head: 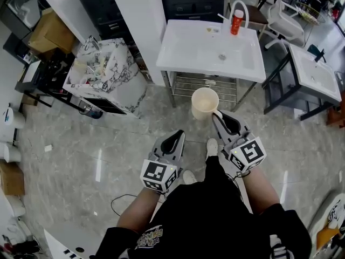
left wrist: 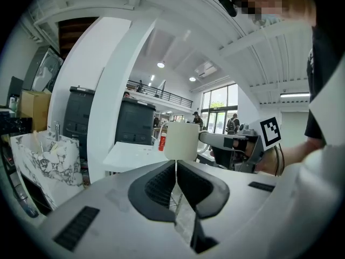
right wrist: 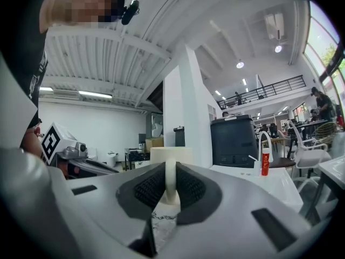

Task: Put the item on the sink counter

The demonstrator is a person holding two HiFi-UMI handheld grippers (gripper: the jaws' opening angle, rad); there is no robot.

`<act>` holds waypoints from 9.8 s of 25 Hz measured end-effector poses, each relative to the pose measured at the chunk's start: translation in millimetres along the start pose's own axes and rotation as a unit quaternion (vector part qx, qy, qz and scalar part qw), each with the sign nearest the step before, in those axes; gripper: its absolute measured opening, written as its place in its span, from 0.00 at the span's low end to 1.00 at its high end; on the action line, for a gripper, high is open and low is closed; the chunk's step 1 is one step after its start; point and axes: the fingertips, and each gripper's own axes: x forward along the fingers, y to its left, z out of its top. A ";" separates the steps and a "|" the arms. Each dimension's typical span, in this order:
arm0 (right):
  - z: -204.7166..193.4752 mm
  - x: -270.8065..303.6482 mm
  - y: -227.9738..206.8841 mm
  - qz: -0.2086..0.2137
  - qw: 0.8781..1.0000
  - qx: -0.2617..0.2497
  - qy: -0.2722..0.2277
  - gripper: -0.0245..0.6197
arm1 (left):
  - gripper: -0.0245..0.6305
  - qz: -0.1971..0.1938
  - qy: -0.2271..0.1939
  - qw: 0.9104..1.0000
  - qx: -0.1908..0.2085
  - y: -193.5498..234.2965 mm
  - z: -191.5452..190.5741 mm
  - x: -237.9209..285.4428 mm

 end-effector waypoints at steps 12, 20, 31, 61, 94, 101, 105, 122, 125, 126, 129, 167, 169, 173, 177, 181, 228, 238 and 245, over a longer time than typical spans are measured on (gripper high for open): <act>7.1 62.0 -107.0 0.013 1.000 0.003 -0.006 0.18 | 0.07 0.022 0.004 1.000 0.003 34.1 25.8 102.6; 11.1 103.3 -188.0 0.033 0.999 -0.002 -0.002 0.18 | 0.07 0.039 0.003 0.999 0.000 51.2 46.6 184.2; 18.7 135.7 -272.8 0.056 0.998 -0.006 -0.013 0.18 | 0.07 0.059 -0.002 0.998 0.007 53.7 69.0 268.7; 2.0 262.6 -351.7 -0.004 1.000 0.011 0.000 0.18 | 0.07 0.006 0.019 1.000 0.025 142.3 87.7 358.0; -130.1 491.8 -487.5 -0.107 0.989 0.021 0.097 0.18 | 0.07 -0.038 0.066 0.997 -0.007 314.4 59.3 435.0; -153.0 521.9 -500.9 -0.116 0.987 0.026 0.109 0.18 | 0.07 -0.025 0.078 0.996 -0.021 335.2 50.2 430.2; -162.3 533.7 -502.3 -0.119 0.986 0.028 0.113 0.18 | 0.07 -0.021 0.081 0.996 -0.017 347.6 47.6 428.2; -170.5 544.7 -497.4 -0.120 0.988 0.020 0.099 0.19 | 0.07 -0.014 0.080 0.996 -0.025 360.7 41.4 423.8; -174.2 540.8 -499.2 -0.123 0.987 0.021 0.102 0.19 | 0.07 -0.015 0.085 0.996 -0.025 357.6 38.5 420.7; -175.0 540.1 -499.8 -0.124 0.987 0.022 0.103 0.19 | 0.07 -0.013 0.086 0.996 -0.026 356.8 37.9 419.7; -178.0 538.5 -500.4 -0.125 0.986 0.023 0.107 0.19 | 0.07 -0.009 0.083 0.996 -0.030 353.7 39.7 417.8; -157.9 426.1 -475.5 -0.119 0.985 0.043 0.120 0.12 | 0.07 0.003 0.049 0.999 -0.007 286.6 66.7 412.4; -142.7 411.1 -469.3 -0.115 0.987 0.037 0.111 0.12 | 0.07 0.001 0.045 0.999 -0.007 275.0 69.9 413.1; -108.0 378.9 -453.0 -0.100 0.990 0.032 0.091 0.12 | 0.07 0.000 0.036 0.999 -0.006 250.9 78.0 411.3; -75.5 344.6 -436.5 -0.090 0.993 0.036 0.068 0.12 | 0.07 0.003 0.028 1.000 -0.002 228.4 84.8 409.2; -50.1 308.0 -416.6 -0.075 0.995 0.039 0.054 0.12 | 0.07 0.008 0.022 1.000 -0.003 203.2 87.4 405.5; -19.6 171.2 -185.6 -0.056 0.997 0.043 0.044 0.12 | 0.07 -0.032 0.017 0.999 0.016 127.3 58.8 229.5; -21.1 169.2 -178.6 -0.064 0.996 0.050 0.039 0.12 | 0.07 -0.040 0.017 0.999 0.020 127.8 59.6 225.0; -17.4 160.1 -172.3 -0.064 0.996 0.046 0.034 0.12 | 0.07 -0.039 0.011 0.999 0.019 120.2 57.4 218.9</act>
